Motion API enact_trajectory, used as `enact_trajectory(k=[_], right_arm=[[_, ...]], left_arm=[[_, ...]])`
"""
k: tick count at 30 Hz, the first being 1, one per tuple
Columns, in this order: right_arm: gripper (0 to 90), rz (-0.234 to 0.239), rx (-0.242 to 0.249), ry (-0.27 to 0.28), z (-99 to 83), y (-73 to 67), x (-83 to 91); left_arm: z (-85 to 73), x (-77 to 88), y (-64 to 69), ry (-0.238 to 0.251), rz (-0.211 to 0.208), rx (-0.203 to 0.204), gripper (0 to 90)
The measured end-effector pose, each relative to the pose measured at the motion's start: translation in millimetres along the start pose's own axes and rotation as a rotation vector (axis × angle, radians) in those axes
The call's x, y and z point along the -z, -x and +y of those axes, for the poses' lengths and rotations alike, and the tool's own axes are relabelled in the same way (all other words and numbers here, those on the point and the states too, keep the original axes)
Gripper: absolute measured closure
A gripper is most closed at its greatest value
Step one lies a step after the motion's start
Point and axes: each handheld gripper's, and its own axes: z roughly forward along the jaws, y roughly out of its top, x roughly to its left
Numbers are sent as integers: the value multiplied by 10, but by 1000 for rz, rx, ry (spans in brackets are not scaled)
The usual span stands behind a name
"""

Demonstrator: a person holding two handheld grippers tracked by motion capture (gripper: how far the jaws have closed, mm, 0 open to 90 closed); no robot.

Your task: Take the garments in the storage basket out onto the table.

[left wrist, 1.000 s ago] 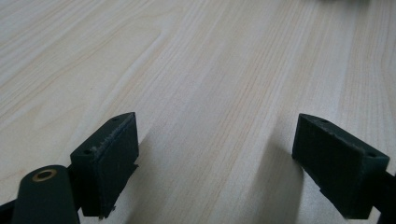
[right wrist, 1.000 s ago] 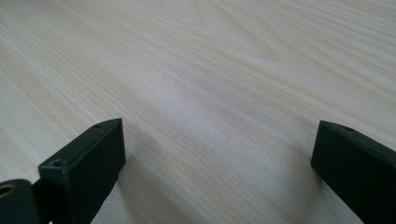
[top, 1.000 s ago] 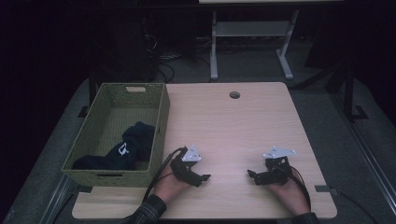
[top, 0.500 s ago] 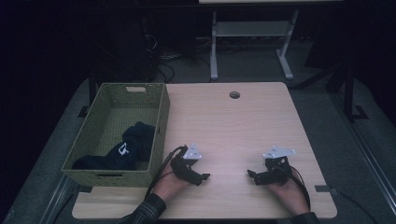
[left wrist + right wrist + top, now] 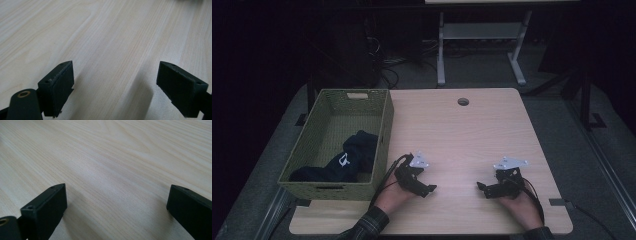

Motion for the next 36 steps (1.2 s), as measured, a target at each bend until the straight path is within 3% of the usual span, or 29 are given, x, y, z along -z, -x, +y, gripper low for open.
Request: enact_trajectory(k=[12,17,36], right_arm=[[24,0,0,0,0,0,0],[24,0,0,0,0,0,0],[24,0,0,0,0,0,0]], left_arm=[[82,119,20,-10,13,-10,144],[106,162,22,3,-3,14,143],[248,286,-1,-28,-5,25,145]])
